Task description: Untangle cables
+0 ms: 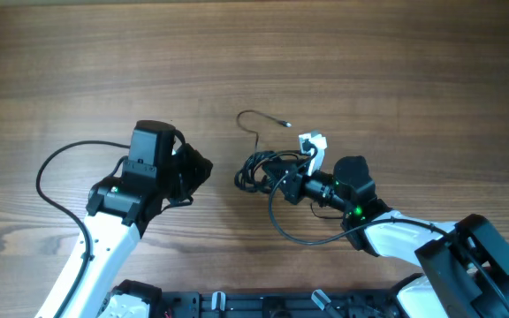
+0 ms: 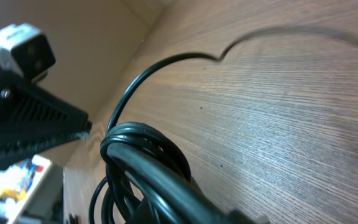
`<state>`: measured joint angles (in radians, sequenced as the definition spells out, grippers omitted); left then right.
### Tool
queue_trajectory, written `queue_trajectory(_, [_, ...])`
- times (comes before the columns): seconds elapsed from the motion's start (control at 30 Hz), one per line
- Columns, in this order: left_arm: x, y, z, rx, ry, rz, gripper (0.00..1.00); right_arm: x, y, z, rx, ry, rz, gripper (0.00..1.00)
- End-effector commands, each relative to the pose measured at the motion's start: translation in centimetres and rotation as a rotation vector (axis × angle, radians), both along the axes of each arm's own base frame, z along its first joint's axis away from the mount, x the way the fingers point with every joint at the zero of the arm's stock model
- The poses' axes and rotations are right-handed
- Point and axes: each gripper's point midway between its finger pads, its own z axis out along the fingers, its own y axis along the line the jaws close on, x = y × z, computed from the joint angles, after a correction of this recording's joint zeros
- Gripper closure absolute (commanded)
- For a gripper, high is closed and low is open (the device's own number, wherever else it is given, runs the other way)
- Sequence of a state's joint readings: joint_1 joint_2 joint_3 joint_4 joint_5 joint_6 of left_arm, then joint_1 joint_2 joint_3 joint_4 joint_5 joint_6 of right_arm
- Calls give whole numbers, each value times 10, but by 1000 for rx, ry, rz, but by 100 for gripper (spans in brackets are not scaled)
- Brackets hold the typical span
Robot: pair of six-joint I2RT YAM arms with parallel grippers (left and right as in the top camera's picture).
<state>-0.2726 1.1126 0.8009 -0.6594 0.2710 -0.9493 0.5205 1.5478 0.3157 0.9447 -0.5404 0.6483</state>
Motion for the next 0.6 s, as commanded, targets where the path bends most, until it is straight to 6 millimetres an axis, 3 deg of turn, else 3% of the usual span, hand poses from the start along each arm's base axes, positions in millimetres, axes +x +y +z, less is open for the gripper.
queue_trajectory(0.0, [0, 1, 1, 35, -32, -61, 85, -6, 4, 2, -20, -69, 64, 96])
queue_trajectory(0.23, [-9, -14, -3, 6, 0, -121, 75, -5, 3, 2, -21, -69, 56, 96])
queue_trajectory(0.43, [-14, -47, -19, 13, 29, -230, 76, -5, 3, 1, -22, -68, 56, 95])
queue_trajectory(0.57, [-7, -78, -6, 18, -125, -386, 75, -5, 3, -1, -28, -58, 55, 96])
